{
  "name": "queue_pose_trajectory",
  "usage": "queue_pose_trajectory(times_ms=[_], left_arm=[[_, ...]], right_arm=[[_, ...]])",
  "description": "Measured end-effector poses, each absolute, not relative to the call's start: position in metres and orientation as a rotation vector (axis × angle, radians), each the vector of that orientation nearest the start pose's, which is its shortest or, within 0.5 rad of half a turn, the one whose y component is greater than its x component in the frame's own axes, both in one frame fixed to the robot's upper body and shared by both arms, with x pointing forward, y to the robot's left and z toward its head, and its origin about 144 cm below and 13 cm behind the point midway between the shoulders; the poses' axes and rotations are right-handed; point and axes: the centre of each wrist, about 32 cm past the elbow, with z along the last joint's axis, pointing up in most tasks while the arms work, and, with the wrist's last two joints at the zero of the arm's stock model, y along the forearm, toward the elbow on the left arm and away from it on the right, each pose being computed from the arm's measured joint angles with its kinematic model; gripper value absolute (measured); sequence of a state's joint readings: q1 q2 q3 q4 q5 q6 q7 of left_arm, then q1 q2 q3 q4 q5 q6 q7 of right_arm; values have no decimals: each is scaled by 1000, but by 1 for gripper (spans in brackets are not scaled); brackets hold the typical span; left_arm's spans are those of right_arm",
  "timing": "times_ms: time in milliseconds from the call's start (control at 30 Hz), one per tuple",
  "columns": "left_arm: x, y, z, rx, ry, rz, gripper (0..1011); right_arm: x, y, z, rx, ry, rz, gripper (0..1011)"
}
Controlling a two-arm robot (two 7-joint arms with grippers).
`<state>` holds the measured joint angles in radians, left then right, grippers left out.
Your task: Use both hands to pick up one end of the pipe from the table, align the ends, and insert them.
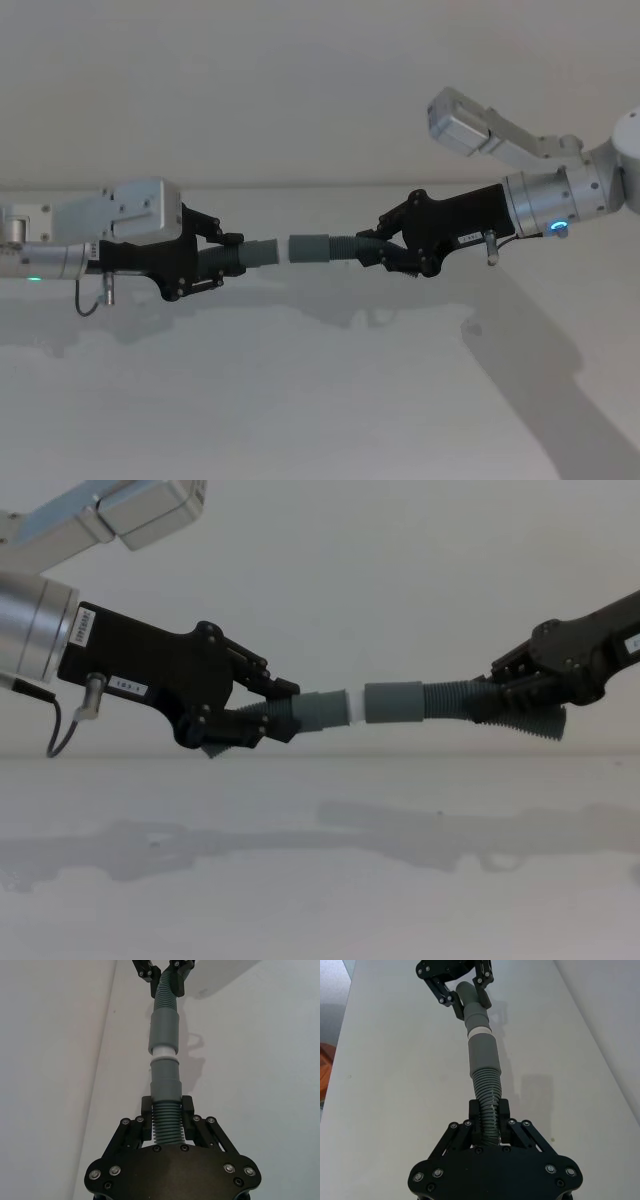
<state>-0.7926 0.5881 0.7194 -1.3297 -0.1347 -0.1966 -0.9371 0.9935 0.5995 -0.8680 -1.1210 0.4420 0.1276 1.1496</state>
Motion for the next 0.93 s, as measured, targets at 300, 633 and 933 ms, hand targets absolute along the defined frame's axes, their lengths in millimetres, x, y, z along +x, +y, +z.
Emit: queue_pose_trajectory(times_ms=[300, 633, 933], left_arm=[[602, 261, 1312, 489, -645, 182, 312], [602, 261, 1312, 489, -645, 182, 312], [602, 261, 1312, 489, -645, 182, 312]], right_arm=[[642, -290, 1334, -532, -161, -146, 192], [642, -290, 1334, -532, -160, -146, 192], [642, -290, 1334, -532, -160, -146, 192]])
